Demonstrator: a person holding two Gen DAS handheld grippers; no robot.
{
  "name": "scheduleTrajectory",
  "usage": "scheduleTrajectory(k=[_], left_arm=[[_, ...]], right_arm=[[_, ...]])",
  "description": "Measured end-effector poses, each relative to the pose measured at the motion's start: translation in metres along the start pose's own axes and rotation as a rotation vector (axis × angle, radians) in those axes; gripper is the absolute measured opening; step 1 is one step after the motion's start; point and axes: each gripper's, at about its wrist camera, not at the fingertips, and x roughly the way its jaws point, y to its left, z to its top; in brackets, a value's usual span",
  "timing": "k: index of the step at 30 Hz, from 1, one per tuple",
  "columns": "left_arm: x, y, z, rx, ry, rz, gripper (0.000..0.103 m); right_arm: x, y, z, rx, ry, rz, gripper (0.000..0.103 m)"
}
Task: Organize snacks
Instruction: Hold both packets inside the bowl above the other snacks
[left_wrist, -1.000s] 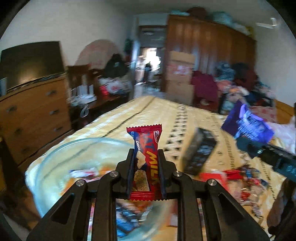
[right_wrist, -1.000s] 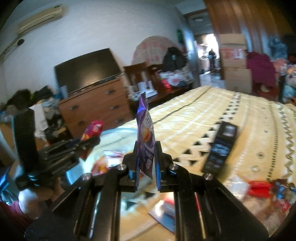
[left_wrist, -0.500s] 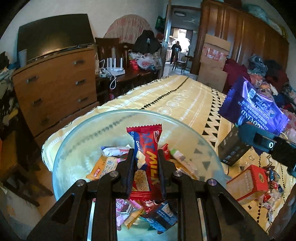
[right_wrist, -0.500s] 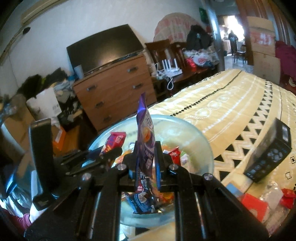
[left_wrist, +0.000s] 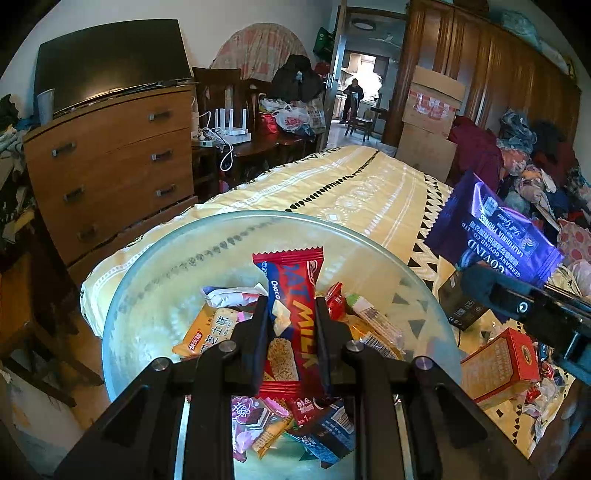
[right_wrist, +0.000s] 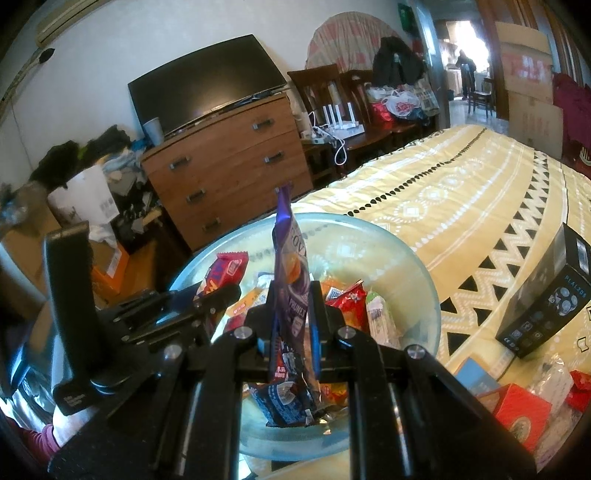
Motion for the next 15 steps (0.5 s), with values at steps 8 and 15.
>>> scheduleTrajectory(k=[8, 15], left_arm=[[0.0002, -0.0033, 0.0009, 0.005, 0.005, -0.001, 0.022], [0.0041, -0.0022, -0.0003, 0.003, 0.010, -0.001, 0.022]], right_arm=[[0.0019, -0.0010, -0.0016, 0.002, 0.002, 0.002, 0.014], [0.0042, -0.0007, -0.0038, 0.004, 0.007, 0.001, 0.014]])
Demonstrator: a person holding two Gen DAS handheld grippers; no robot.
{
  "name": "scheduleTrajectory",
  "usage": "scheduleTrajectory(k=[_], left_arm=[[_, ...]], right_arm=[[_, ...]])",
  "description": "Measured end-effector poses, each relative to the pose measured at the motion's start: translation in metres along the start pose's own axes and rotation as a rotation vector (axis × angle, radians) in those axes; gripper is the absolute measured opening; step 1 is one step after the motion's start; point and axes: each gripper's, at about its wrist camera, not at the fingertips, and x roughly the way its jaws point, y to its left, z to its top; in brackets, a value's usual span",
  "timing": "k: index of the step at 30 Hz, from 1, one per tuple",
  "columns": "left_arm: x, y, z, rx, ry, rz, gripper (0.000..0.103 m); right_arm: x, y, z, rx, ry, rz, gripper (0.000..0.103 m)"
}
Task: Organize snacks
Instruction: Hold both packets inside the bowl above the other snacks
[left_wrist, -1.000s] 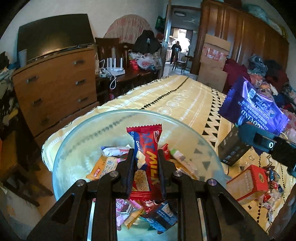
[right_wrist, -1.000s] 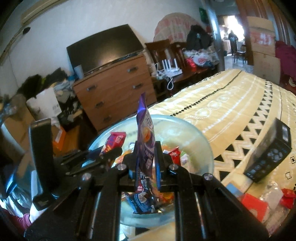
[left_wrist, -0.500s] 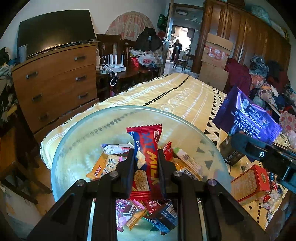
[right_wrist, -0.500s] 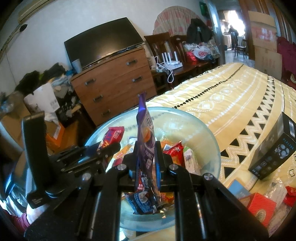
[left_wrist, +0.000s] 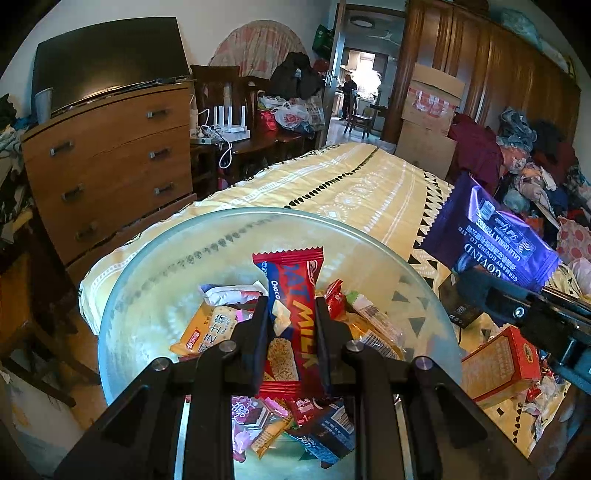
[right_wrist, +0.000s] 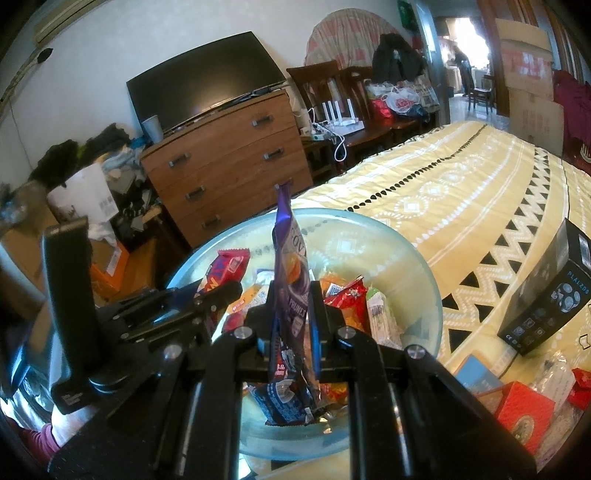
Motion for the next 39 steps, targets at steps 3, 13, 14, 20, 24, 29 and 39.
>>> scheduleTrajectory(k=[3, 13, 14, 20, 24, 29, 39], left_arm=[[0.002, 0.001, -0.001, -0.006, 0.004, 0.001, 0.022], [0.006, 0.002, -0.003, -0.014, 0.016, -0.001, 0.022], [0.006, 0.002, -0.003, -0.014, 0.017, -0.001, 0.022], [0.006, 0.002, -0.003, -0.015, 0.018, -0.001, 0.022], [0.007, 0.002, -0.005, -0.015, 0.018, -0.002, 0.022], [0.009, 0.001, -0.006, -0.016, 0.020, -0.005, 0.022], [0.011, -0.001, -0.010, -0.016, 0.021, -0.010, 0.022]], right_arm=[[0.002, 0.001, -0.003, -0.002, 0.004, 0.003, 0.014], [0.005, 0.002, -0.007, -0.001, 0.009, 0.008, 0.014], [0.005, 0.002, -0.007, -0.002, 0.008, 0.008, 0.014], [0.006, 0.004, -0.008, -0.002, 0.009, 0.008, 0.014], [0.008, 0.006, -0.009, -0.002, 0.012, 0.010, 0.014], [0.009, 0.008, -0.010, -0.002, 0.013, 0.012, 0.014], [0.010, 0.009, -0.010, -0.002, 0.012, 0.015, 0.014]])
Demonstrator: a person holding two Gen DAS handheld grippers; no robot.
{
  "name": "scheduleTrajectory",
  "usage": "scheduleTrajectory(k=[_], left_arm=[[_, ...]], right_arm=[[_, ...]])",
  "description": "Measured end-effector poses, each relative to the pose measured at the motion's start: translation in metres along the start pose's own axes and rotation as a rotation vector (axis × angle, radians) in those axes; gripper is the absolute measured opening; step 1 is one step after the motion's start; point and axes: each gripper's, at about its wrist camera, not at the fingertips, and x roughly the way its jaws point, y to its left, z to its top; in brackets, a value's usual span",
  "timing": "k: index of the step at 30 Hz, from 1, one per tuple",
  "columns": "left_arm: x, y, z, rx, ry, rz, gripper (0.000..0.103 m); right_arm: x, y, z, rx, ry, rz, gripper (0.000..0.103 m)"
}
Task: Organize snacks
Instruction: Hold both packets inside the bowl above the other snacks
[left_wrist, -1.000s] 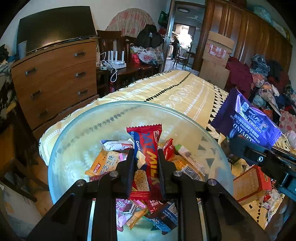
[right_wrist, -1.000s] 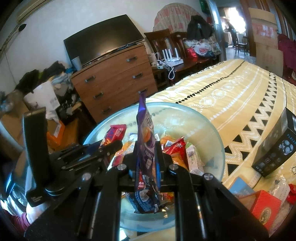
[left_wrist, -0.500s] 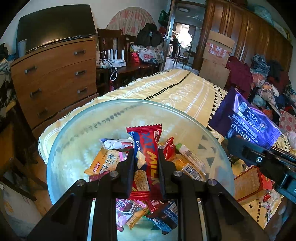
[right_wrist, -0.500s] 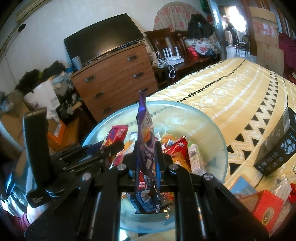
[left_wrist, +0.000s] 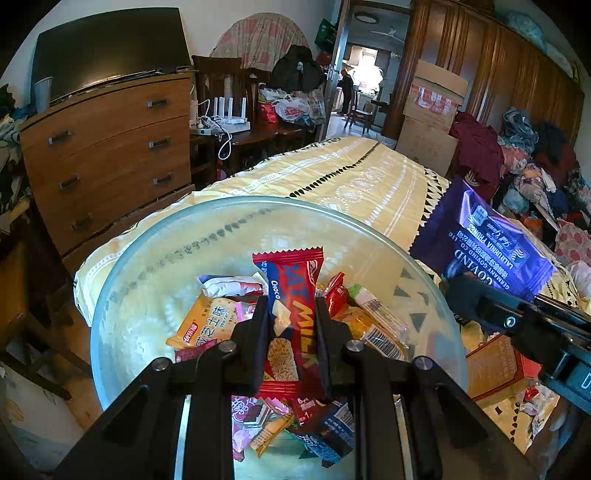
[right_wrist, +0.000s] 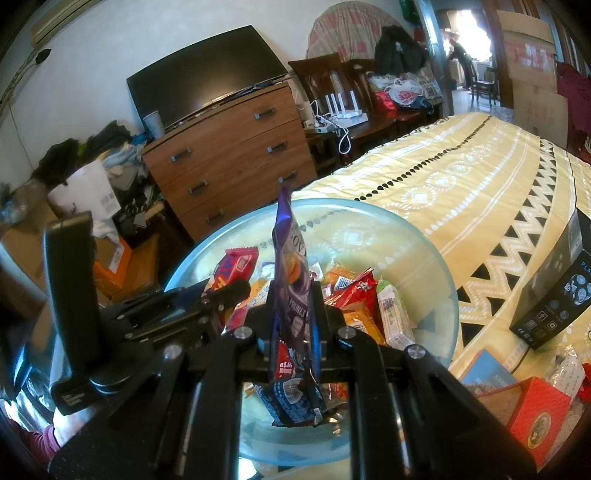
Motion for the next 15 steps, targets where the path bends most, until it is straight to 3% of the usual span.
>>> scheduleTrajectory(k=[15], left_arm=[[0.0016, -0.0037, -0.0004, 0.003, 0.006, -0.004, 0.022]], right_arm=[[0.0039, 0.0062, -0.0024, 0.004, 0.003, 0.002, 0.014]])
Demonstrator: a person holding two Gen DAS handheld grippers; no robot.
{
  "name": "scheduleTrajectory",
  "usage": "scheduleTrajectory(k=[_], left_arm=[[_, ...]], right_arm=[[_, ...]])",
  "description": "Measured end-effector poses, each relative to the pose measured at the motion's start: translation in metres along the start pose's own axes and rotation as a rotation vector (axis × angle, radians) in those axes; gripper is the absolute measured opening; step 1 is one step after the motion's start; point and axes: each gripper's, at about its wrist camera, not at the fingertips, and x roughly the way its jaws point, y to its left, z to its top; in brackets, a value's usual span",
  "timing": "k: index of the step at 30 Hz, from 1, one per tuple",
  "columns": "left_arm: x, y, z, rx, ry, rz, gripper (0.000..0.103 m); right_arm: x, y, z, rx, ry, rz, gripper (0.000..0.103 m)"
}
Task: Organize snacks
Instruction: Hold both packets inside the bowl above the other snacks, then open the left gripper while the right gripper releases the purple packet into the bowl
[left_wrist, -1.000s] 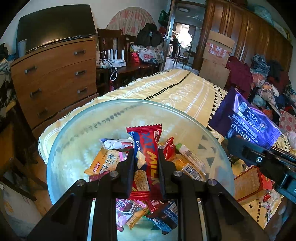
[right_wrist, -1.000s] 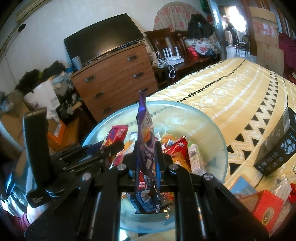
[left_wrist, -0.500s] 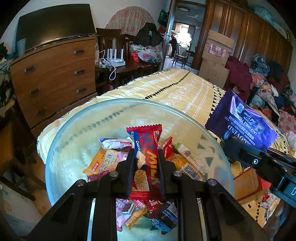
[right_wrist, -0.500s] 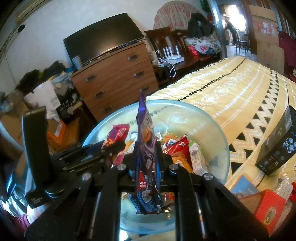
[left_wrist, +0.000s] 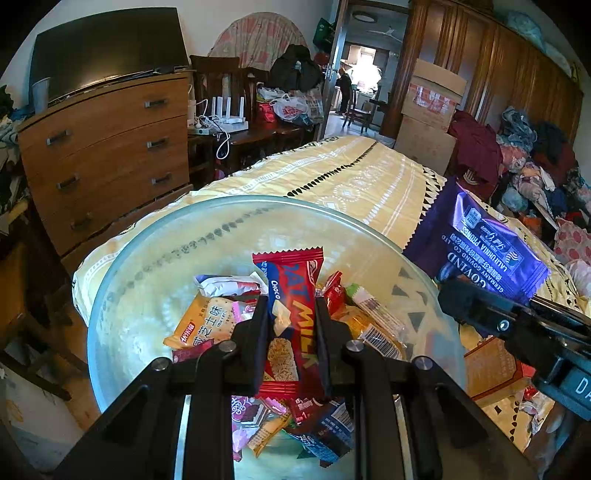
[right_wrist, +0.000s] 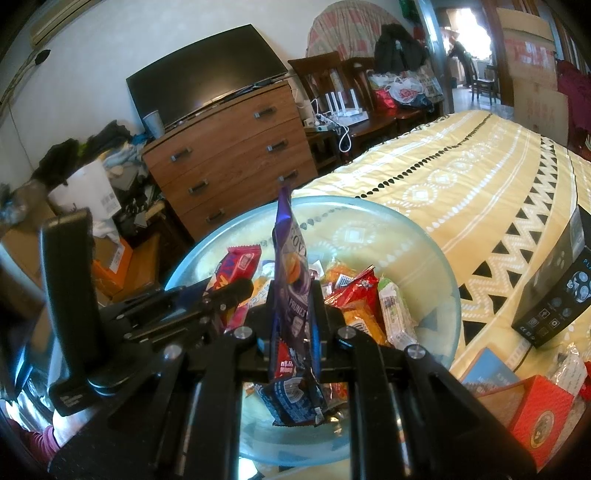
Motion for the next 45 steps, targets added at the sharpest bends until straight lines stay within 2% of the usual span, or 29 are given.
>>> scheduleTrajectory(k=[18, 25, 27, 29, 33, 37, 39, 45], left_arm=[[0.000, -0.003, 0.000, -0.002, 0.006, -0.007, 0.022], [0.005, 0.000, -0.001, -0.013, 0.024, 0.014, 0.022], [0.006, 0.002, -0.002, -0.021, 0.027, 0.025, 0.023], [0.005, 0.005, -0.001, -0.027, 0.024, 0.035, 0.030], [0.004, 0.006, -0.004, -0.025, 0.014, 0.066, 0.047], [0.003, 0.009, -0.003, -0.027, 0.001, 0.106, 0.059], [0.001, 0.013, -0.002, -0.035, -0.012, 0.124, 0.062], [-0.005, 0.015, -0.002, -0.034, -0.021, 0.138, 0.062]], right_arm=[[0.003, 0.004, -0.002, 0.006, 0.003, 0.002, 0.014], [0.008, 0.008, -0.007, 0.022, 0.014, 0.011, 0.018], [0.008, 0.008, -0.008, 0.023, 0.014, 0.006, 0.027], [0.005, 0.013, -0.010, 0.017, 0.007, -0.001, 0.045], [-0.001, 0.017, -0.013, 0.010, -0.001, -0.014, 0.048], [-0.012, 0.021, -0.021, -0.007, -0.020, -0.046, 0.067], [-0.019, 0.022, -0.023, -0.033, -0.030, -0.070, 0.068], [-0.046, 0.034, -0.043, -0.083, -0.064, -0.114, 0.069]])
